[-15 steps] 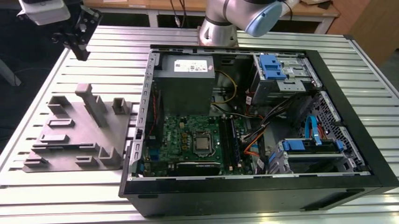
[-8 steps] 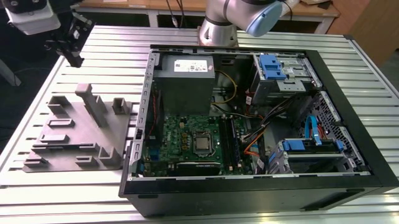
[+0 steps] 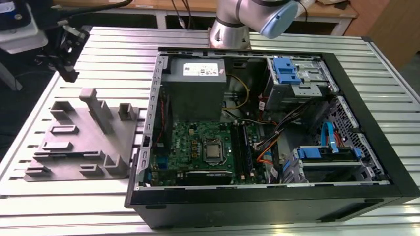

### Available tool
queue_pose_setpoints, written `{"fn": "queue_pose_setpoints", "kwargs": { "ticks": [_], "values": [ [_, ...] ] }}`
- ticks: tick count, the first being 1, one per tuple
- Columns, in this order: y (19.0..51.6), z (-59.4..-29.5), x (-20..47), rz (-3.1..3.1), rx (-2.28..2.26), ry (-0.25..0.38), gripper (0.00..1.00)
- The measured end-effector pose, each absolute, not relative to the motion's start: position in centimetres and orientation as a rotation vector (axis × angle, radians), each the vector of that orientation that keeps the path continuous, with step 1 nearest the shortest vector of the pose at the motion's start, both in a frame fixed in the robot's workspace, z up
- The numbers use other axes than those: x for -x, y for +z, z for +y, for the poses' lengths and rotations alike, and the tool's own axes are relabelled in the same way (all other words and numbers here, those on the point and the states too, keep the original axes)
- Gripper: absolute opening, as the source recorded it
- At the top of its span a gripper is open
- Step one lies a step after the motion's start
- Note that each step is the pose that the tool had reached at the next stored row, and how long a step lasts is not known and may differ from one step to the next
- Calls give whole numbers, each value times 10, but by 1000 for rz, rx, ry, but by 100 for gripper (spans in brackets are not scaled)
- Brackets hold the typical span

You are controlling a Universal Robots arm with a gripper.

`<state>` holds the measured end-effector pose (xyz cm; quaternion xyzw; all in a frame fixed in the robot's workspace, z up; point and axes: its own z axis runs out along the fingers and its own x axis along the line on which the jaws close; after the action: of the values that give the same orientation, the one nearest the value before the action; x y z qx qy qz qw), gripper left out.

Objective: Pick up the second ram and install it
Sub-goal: 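Reach for the second ram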

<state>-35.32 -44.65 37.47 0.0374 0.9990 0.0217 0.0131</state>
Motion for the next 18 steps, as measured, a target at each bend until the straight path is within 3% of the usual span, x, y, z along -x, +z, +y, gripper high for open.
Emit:
{"fn": "queue_pose_setpoints", "kwargs": {
  "ticks": [18],
  "values": [
    [349, -480, 386, 3114, -117, 67, 7]
  ]
}}
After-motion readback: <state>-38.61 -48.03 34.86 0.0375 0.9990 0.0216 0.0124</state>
